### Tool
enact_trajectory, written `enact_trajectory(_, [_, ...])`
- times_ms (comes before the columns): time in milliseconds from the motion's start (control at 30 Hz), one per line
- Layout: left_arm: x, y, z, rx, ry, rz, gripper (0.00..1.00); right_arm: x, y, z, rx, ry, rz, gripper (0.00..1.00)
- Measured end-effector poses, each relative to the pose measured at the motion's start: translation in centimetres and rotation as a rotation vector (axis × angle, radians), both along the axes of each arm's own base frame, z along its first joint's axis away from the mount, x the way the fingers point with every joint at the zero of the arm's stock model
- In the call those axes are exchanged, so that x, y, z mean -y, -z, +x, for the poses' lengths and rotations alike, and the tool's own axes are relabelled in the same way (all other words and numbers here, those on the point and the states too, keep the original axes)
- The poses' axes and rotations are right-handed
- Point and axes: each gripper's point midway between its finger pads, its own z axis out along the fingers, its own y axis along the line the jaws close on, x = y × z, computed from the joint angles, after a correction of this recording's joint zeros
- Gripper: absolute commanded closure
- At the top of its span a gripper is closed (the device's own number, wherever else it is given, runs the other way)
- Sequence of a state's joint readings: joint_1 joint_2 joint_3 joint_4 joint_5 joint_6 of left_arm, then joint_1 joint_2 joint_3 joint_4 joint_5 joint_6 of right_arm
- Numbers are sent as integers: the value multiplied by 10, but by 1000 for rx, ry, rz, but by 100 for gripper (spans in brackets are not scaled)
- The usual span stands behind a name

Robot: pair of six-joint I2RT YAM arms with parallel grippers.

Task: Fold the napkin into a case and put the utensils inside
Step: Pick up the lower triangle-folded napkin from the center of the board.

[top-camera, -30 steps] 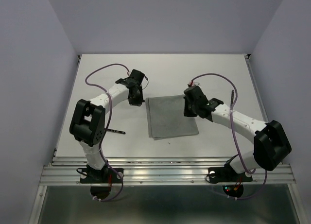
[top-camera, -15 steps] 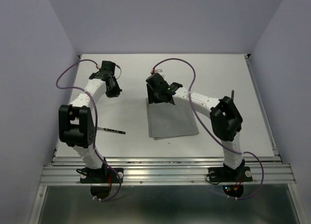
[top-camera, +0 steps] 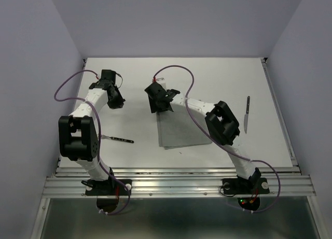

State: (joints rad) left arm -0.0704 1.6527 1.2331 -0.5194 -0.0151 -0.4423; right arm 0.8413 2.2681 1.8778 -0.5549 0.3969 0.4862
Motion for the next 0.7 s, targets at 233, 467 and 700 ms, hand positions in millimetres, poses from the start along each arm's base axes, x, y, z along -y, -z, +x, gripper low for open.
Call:
enact_trajectory(233, [5,3,-2,-6,14,-23,83,-4,15,6,3,13,-36,32])
enact_trajectory(467, [7,6,-4,-10,21,-34,84,-5,24,8,12,28,-57,64])
enact_trajectory(700, [11,10,-9,-16,31,-56,79,-5,25,8,22,37,-58,99])
